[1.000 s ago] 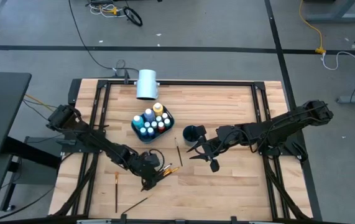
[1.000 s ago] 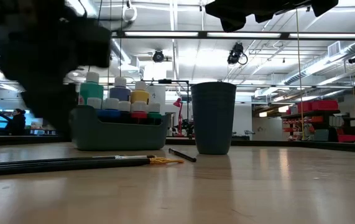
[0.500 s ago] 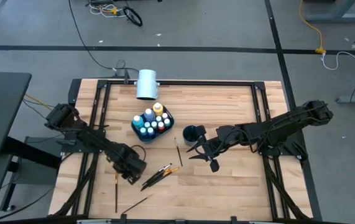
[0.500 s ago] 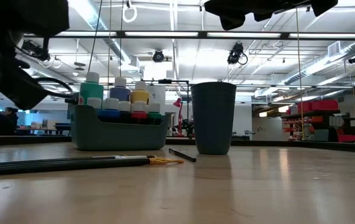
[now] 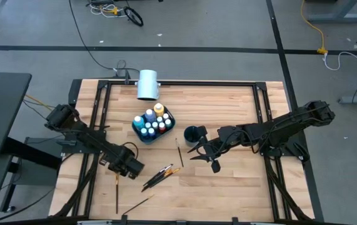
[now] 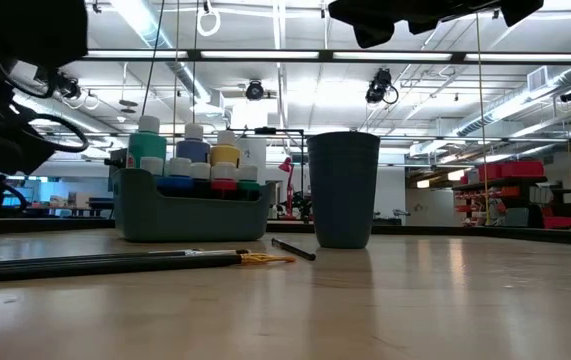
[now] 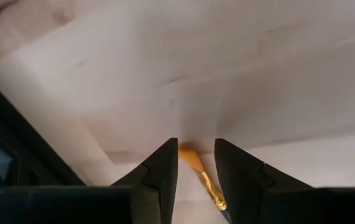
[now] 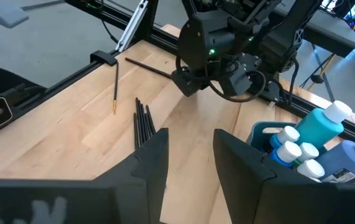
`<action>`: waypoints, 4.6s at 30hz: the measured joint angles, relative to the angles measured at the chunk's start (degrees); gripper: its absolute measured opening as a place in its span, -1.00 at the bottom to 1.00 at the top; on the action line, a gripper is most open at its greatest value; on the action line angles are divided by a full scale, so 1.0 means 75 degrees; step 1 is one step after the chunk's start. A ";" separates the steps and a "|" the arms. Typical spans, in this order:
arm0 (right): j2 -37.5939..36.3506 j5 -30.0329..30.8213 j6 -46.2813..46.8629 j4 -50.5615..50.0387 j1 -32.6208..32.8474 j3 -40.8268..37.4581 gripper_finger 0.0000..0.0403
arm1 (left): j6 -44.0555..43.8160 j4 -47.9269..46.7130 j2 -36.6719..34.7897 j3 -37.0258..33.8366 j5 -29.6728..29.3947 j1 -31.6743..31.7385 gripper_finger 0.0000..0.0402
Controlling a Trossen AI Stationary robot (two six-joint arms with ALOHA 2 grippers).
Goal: Pick & Place Paint Supplies
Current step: Put the gold paint brush into the blue cup, then put the silver paint brush into the blue cup
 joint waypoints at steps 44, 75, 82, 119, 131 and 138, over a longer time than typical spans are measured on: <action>0.0000 0.0000 -0.0603 0.0121 -0.0006 -0.0006 -0.35 | 0.0756 0.0611 0.0015 0.1518 -0.5570 -0.1484 -0.95; -0.1778 0.0609 0.0172 -0.4208 -0.0009 -0.0579 -0.35 | 1.2284 0.7819 0.0044 0.3649 -0.8947 0.1970 -0.95; -0.1778 0.0609 0.0072 -0.4246 -0.0009 -0.0726 -0.35 | 1.3515 0.9517 0.0044 0.3649 -0.6862 0.2701 -0.97; -0.1751 0.0606 0.0134 -0.2797 -0.0009 -0.0720 -0.35 | 1.1467 1.0920 0.0047 0.0673 -0.6007 0.3346 -0.73; -0.1746 0.0603 0.0350 -0.2721 -0.0009 -0.0720 -0.35 | 1.1308 1.0852 0.0047 0.0673 -0.4769 0.2936 -0.73; -0.1746 0.0603 0.0673 -0.2726 -0.0009 -0.0720 -0.35 | 1.1330 1.0530 0.0041 0.0679 -0.5726 0.1788 -0.80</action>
